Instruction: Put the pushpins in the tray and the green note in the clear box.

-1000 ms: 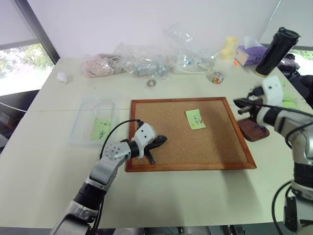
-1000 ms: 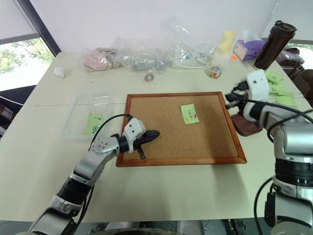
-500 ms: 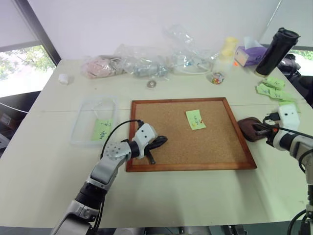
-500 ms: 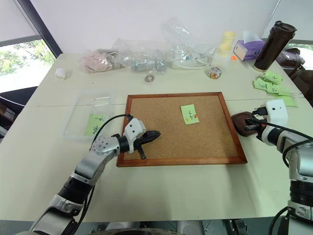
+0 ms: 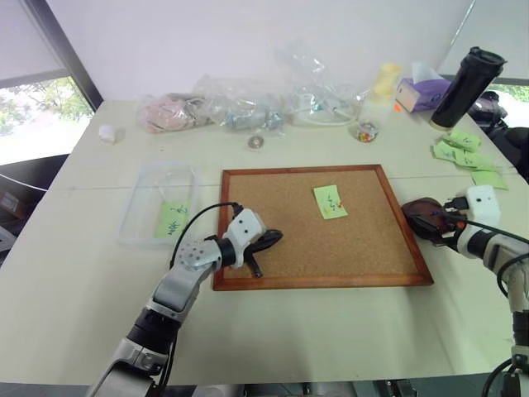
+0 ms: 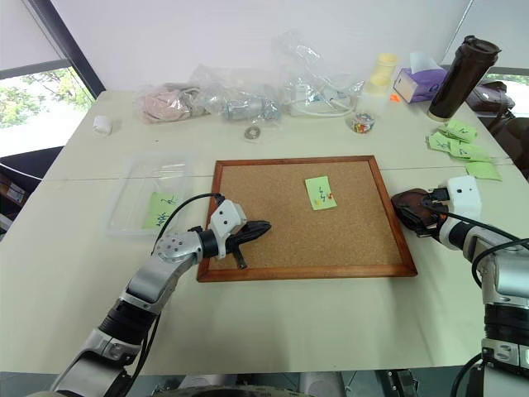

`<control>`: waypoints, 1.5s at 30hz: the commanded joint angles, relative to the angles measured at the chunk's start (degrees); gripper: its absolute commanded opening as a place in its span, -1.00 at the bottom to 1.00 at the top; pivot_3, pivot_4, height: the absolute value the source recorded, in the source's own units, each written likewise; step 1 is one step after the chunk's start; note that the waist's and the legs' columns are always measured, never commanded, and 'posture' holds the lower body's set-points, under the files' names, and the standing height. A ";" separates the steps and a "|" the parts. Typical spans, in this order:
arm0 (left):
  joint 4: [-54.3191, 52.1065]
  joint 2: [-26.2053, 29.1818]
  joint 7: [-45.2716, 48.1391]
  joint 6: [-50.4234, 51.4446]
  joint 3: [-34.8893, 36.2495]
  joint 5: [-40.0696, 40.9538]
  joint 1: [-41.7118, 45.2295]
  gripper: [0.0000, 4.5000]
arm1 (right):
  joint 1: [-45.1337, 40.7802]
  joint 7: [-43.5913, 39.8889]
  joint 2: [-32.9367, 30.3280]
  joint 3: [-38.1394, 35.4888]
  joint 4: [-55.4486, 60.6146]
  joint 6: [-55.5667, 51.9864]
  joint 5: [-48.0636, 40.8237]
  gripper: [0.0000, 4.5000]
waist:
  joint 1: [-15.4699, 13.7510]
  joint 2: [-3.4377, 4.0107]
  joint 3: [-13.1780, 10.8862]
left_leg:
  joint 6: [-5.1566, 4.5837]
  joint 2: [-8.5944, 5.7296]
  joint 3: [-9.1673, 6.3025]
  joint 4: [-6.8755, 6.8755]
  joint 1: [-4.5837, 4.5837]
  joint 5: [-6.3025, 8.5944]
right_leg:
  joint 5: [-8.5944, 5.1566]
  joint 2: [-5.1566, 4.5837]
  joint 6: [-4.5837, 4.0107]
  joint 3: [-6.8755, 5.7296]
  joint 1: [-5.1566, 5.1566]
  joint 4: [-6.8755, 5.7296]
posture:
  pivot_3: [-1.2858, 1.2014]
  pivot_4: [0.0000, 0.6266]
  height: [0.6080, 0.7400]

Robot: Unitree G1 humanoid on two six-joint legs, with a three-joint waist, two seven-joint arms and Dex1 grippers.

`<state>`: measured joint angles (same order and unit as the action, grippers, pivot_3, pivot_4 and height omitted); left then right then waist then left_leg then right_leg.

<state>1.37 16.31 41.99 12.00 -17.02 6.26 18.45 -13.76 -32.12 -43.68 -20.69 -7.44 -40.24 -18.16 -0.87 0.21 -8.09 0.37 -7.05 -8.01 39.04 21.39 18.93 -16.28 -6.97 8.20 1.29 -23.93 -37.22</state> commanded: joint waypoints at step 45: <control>-0.33 0.59 -1.26 1.40 0.17 -0.81 -0.92 -1.00 | -12.52 -4.19 9.08 19.01 8.23 2.02 -1.87 -0.34 | 0.11 0.02 0.01 | 0.00 -0.02 -0.07 0.03 0.03 0.00 | 0.00 -0.01 0.01 -0.04 -0.03 0.00 | 0.03 -0.52 0.86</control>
<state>0.95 16.40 41.03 12.40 -16.86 6.19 18.34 -24.96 -36.22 -34.69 -0.72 0.33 -39.40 -20.29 -0.76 0.23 -8.08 0.36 -7.07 -8.08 39.06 21.42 18.94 -16.27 -6.98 8.20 1.25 -23.96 -37.21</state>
